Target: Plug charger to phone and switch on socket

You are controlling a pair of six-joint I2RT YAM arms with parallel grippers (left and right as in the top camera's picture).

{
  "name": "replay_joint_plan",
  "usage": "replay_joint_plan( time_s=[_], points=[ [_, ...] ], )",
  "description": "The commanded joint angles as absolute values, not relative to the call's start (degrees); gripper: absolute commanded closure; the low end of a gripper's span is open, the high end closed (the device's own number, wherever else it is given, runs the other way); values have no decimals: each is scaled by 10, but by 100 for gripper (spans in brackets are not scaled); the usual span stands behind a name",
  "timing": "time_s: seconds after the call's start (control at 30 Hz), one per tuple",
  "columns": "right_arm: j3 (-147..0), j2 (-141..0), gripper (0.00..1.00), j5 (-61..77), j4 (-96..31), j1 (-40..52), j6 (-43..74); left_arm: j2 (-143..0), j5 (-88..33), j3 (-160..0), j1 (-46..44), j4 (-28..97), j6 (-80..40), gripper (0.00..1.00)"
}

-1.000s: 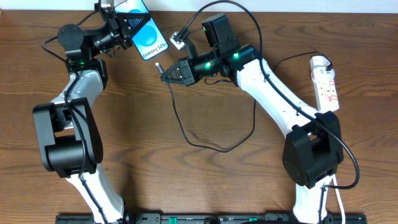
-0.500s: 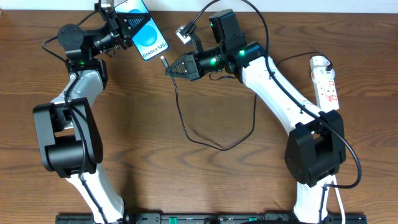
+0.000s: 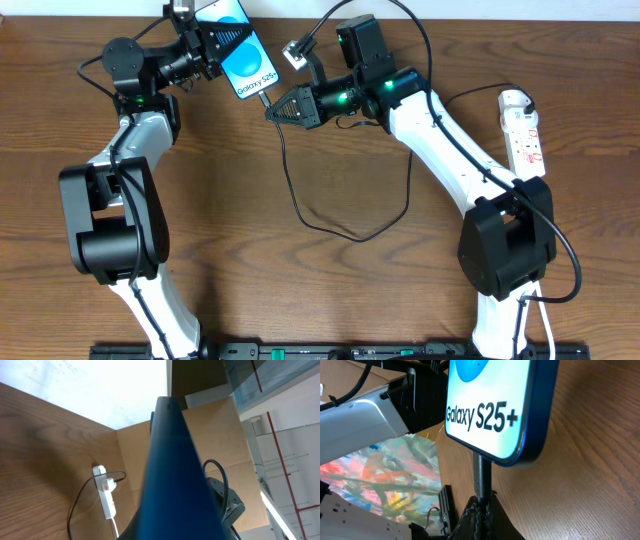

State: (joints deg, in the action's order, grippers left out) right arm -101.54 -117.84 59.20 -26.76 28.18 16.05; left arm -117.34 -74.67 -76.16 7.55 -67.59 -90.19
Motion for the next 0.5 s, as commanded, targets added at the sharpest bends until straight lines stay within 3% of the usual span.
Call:
replay_joint_plan(
  time_s=[0.0,0.47],
  points=[
    [-1020,-1177,99,604,-266,280,163,-1166,-753,-766,76,-684,-890,93],
    [-1020,-1177,99,606,-293,278,159,-1166,-739,-766,77,-676,-870,93]
  ],
)
